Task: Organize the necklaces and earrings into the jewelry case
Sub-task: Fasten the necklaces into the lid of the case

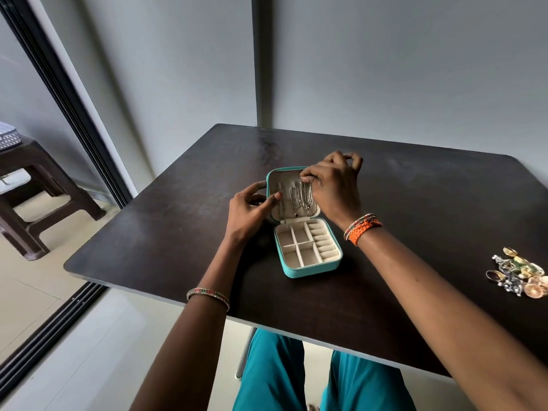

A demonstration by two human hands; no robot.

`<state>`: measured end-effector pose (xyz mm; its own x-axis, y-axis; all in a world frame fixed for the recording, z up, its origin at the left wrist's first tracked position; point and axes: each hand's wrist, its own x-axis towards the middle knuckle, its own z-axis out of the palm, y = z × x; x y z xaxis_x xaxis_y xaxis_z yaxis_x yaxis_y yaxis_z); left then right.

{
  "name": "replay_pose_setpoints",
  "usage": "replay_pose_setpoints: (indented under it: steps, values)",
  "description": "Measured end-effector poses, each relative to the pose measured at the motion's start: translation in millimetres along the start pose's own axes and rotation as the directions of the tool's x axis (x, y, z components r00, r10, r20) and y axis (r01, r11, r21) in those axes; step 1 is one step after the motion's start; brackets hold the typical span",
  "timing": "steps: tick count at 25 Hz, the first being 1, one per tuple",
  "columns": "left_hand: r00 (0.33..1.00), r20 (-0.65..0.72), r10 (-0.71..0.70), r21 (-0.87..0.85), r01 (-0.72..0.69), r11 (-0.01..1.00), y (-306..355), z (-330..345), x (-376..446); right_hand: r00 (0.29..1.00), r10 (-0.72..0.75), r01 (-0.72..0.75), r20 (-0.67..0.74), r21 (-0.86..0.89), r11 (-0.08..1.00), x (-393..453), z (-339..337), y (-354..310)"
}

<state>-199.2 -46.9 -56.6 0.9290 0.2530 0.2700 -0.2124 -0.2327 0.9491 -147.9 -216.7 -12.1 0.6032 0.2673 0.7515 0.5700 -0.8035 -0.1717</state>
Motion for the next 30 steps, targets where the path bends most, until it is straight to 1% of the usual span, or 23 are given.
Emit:
replay_pose_setpoints:
  steps: [7,10,12,15,19,21,25,30]
  values:
    - [1.000,-0.001,-0.004,0.001,0.004,1.000,0.8,0.2,-0.6,0.998,-0.039,0.038,-0.047,-0.025,0.999,-0.9,6.5,-0.4]
    - [1.000,0.006,-0.002,0.001,0.002,1.000,-0.5,0.1,0.2,0.997,-0.038,0.038,-0.060,-0.006,0.999,-2.7,5.6,1.3]
    - [1.000,0.005,-0.003,0.005,0.003,1.000,-0.7,0.0,0.1,0.998,-0.042,0.041,-0.052,-0.030,0.999,-2.3,4.2,2.1]
    - [1.000,0.002,-0.001,0.016,0.001,1.000,0.1,-0.2,-0.2,0.999,-0.037,0.033,-0.035,-0.116,0.993,-1.4,3.8,-1.4]
    - [1.000,0.005,0.008,0.033,-0.008,0.999,0.5,-0.7,0.2,1.000,0.014,-0.008,0.025,-0.213,0.977,2.3,1.8,-8.9]
    - [1.000,0.002,0.007,0.035,-0.007,0.999,1.9,-0.6,-0.4,0.999,0.014,-0.005,0.036,-0.251,0.968,1.4,1.9,-10.6]
    - [1.000,0.006,-0.002,0.012,0.002,1.000,3.6,-0.2,-1.4,1.000,0.005,-0.002,0.012,-0.236,0.972,-2.9,1.4,-11.2]
    - [1.000,0.008,0.010,0.029,-0.010,1.000,1.6,-0.6,-0.3,0.999,-0.012,0.022,0.042,-0.257,0.966,0.8,-0.5,-12.3]
